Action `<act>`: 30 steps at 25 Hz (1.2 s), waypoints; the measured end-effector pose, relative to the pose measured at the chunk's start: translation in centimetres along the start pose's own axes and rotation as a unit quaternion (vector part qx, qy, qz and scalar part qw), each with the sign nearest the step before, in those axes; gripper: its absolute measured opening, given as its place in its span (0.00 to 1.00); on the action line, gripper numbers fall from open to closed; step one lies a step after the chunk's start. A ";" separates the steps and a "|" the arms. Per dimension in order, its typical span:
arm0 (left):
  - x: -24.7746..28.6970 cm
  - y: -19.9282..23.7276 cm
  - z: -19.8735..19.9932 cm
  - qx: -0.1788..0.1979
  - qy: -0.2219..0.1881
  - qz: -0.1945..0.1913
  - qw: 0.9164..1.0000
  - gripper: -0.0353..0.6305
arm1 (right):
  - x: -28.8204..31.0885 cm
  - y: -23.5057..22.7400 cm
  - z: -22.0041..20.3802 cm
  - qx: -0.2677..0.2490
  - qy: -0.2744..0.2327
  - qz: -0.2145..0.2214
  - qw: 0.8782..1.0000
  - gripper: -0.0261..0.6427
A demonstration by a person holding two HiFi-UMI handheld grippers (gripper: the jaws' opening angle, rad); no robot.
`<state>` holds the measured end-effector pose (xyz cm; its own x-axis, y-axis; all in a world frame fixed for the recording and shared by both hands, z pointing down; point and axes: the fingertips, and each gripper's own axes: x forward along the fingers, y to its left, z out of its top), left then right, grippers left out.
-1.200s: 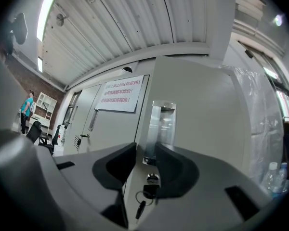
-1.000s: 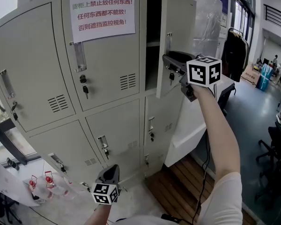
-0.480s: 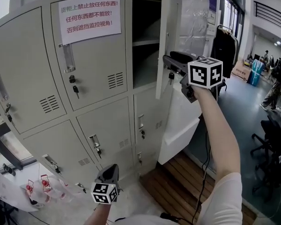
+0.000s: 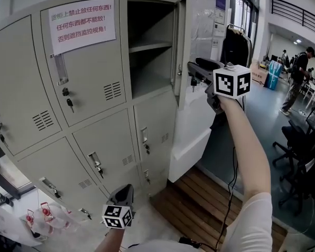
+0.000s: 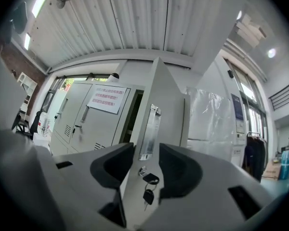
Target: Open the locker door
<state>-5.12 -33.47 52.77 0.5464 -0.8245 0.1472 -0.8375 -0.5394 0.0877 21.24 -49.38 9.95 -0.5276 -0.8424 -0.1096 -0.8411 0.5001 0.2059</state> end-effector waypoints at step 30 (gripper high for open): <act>2.6 -4.4 0.6 0.012 0.001 -0.051 0.999 0.07 | -10.7 -10.1 -2.6 0.025 0.020 -0.198 0.980 0.06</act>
<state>-0.02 -33.31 52.20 0.6283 -0.7653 0.1398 -0.7775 -0.6239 0.0789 35.68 -45.98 11.57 -0.1550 -0.9789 -0.1329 -0.9842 0.1415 0.1063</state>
